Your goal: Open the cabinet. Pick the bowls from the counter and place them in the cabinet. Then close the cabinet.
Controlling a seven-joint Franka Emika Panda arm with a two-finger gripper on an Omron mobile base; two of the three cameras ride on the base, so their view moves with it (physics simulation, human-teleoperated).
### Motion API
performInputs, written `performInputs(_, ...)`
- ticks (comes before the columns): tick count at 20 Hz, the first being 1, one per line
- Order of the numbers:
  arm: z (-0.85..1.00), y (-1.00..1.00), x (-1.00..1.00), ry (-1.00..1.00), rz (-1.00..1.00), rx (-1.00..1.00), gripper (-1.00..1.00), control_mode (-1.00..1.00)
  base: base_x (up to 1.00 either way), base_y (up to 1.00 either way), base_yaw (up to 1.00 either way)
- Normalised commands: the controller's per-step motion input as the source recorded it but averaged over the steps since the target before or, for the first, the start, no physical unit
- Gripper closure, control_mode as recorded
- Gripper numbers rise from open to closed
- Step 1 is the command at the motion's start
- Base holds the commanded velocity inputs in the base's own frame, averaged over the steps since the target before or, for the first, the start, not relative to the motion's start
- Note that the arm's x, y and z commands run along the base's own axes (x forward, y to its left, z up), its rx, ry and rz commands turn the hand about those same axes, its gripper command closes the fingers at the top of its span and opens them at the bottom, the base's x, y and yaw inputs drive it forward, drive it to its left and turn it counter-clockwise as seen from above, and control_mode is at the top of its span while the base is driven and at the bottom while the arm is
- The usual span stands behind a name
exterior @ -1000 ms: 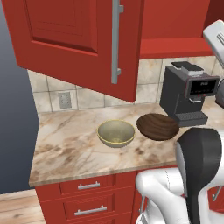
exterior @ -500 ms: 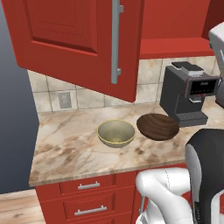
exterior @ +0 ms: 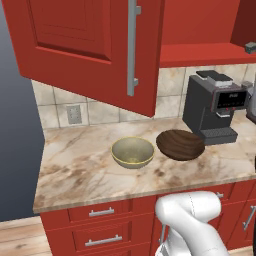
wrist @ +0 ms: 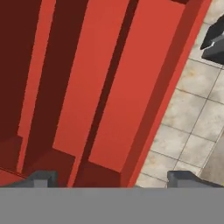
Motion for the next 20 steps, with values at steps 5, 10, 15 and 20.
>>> performInputs(5, -0.14, 0.0, 0.43, 0.0, 0.36, 0.2, -1.0, -1.0, 0.0, 0.0, 0.0)
performInputs(10, -0.07, 0.11, 0.32, -0.08, 0.2, 0.04, -1.0, -1.0, 0.0, 0.0, 0.0)
performInputs(15, -0.12, 0.25, 0.32, -0.08, 0.15, 0.04, -1.0, -1.0, 0.0, 0.0, 0.0)
performInputs(20, 0.0, 0.1, 0.27, 0.07, 0.24, 0.09, -1.0, -1.0, 0.0, 0.0, 0.0)
